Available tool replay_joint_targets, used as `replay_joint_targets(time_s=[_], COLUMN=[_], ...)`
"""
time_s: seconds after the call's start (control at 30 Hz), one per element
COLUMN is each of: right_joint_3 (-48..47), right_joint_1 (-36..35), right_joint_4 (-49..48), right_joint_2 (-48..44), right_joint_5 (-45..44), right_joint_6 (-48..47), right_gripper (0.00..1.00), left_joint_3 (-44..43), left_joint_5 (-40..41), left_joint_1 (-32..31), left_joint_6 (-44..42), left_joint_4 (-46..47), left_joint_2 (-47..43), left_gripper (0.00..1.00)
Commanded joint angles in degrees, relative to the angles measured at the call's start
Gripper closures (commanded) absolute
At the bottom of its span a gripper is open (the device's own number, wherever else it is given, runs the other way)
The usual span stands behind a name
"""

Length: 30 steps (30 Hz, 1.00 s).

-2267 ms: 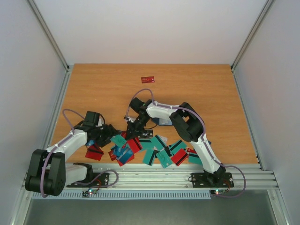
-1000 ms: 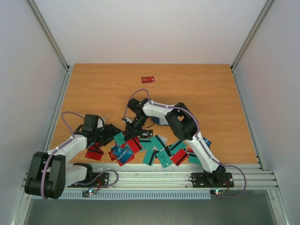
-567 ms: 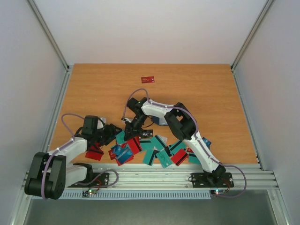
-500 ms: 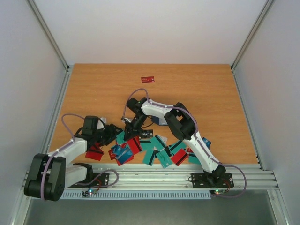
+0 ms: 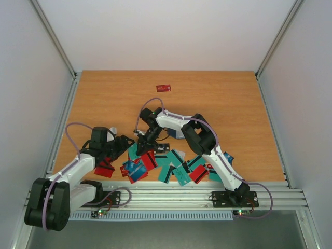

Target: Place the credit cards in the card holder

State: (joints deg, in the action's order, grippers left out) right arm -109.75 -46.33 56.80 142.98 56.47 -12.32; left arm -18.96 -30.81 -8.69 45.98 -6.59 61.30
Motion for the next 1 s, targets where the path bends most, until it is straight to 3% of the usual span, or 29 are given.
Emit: replay_joint_targets(time_s=[0.0, 0.37, 0.67, 0.97], right_joint_3=[2.1, 3.8, 4.6, 5.5], right_joint_1=[0.0, 0.0, 0.0, 0.1], right_joint_4=[2.0, -0.1, -1.2, -2.9], right_joint_2=[5.0, 4.3, 4.4, 4.2], right_joint_5=[-6.0, -5.7, -6.1, -6.1], right_joint_6=[2.9, 4.3, 4.8, 5.5], right_gripper=[0.93, 0.93, 0.94, 0.94], left_joint_3=[-2.1, 3.3, 0.5, 1.2], left_joint_5=[7.8, 9.4, 8.4, 7.7], left_joint_1=[-0.1, -0.4, -2.0, -3.8], left_joint_6=[-6.3, -9.5, -9.9, -8.2], left_joint_4=[-0.5, 20.1, 19.7, 13.3], left_joint_2=[-0.5, 6.7, 14.6, 12.1], left_gripper=[0.29, 0.3, 0.39, 0.43])
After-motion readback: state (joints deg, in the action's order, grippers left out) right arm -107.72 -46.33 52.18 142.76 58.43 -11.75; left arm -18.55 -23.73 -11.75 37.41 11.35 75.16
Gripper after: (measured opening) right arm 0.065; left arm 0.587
